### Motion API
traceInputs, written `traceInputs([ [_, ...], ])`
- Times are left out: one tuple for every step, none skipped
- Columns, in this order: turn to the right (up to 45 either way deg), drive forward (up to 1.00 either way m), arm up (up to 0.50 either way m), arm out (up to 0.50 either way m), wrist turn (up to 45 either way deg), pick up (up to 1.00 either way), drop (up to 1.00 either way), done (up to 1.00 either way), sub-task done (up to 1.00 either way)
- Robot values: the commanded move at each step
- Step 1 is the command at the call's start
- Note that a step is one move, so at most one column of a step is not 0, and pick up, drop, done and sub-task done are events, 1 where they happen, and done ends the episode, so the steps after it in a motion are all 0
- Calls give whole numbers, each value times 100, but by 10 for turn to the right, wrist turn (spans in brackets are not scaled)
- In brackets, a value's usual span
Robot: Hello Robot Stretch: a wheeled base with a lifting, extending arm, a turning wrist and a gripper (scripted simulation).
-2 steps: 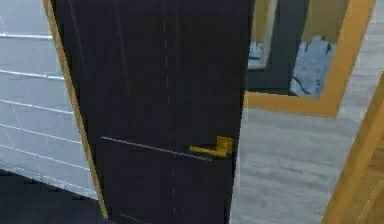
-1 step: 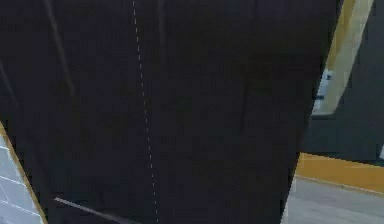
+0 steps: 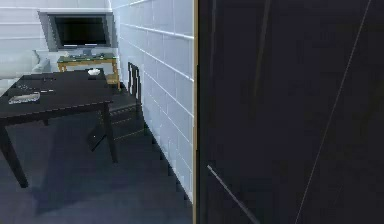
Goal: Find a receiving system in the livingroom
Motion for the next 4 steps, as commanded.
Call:
traceInputs([
  [-210, 0, 0, 0, 0, 0, 0, 0, 0],
  [0, 75, 0, 0, 0, 0, 0, 0, 0],
  [-90, 0, 0, 0, 0, 0, 0, 0, 0],
  [0, 30, 0, 0, 0, 0, 0, 0, 0],
])
